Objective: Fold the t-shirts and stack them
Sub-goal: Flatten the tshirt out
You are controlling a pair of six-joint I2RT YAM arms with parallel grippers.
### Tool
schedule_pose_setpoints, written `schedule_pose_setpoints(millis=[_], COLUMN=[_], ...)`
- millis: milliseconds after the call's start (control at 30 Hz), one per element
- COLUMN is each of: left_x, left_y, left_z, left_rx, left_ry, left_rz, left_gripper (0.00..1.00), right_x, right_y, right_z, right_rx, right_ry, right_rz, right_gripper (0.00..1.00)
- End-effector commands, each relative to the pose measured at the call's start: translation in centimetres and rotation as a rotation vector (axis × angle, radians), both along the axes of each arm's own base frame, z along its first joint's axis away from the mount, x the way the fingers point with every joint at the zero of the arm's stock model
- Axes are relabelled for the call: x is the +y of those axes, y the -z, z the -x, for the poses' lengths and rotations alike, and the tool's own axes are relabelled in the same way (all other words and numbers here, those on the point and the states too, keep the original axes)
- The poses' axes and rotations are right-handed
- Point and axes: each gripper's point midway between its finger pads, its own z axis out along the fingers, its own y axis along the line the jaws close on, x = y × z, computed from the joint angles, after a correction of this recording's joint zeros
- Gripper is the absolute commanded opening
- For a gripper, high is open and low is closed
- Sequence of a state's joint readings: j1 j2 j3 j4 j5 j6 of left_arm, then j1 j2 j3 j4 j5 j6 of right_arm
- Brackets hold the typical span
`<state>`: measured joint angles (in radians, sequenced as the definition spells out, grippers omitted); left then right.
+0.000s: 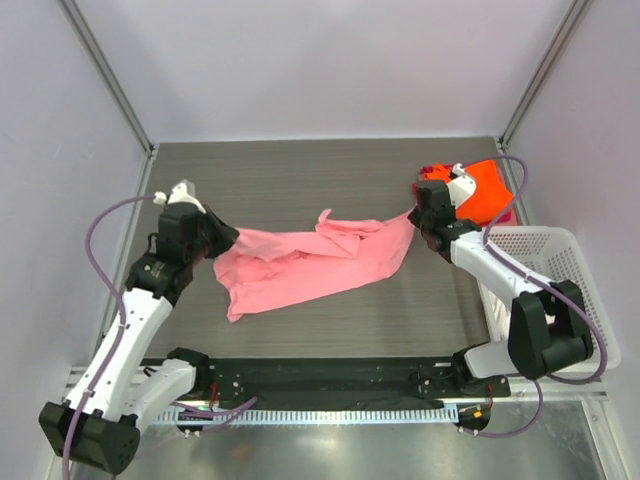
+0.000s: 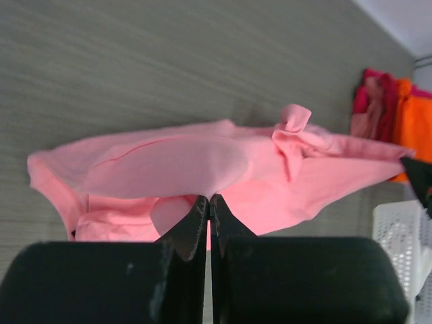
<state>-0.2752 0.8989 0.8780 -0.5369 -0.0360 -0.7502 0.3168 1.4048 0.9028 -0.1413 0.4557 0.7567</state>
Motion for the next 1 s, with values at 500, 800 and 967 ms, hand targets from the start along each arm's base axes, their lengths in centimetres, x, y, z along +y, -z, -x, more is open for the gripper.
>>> schedule_pose_setpoints(millis=[500, 800, 967], left_x=[5.0, 4.1, 4.5], left_y=[-11.9, -8.5, -13.3], left_z=[-4.7, -7.9, -8.6], left_rx=[-0.149, -0.086, -0.158], left_ry=[-0.046, -0.029, -0.024], left_rz=[0.113, 0.194, 0.163], left_gripper=[0.0, 0.0, 0.0], right_x=[-4.3, -2.3, -0.8], right_y=[2.1, 1.4, 0.1], right_z=[10.2, 11.4, 10.5], right_rx=[0.061, 0.021, 0.021], right_ry=[0.046, -0.099, -0.185], right_rz=[0.01, -0.046, -0.057], right_gripper=[0.01, 0.01, 0.01])
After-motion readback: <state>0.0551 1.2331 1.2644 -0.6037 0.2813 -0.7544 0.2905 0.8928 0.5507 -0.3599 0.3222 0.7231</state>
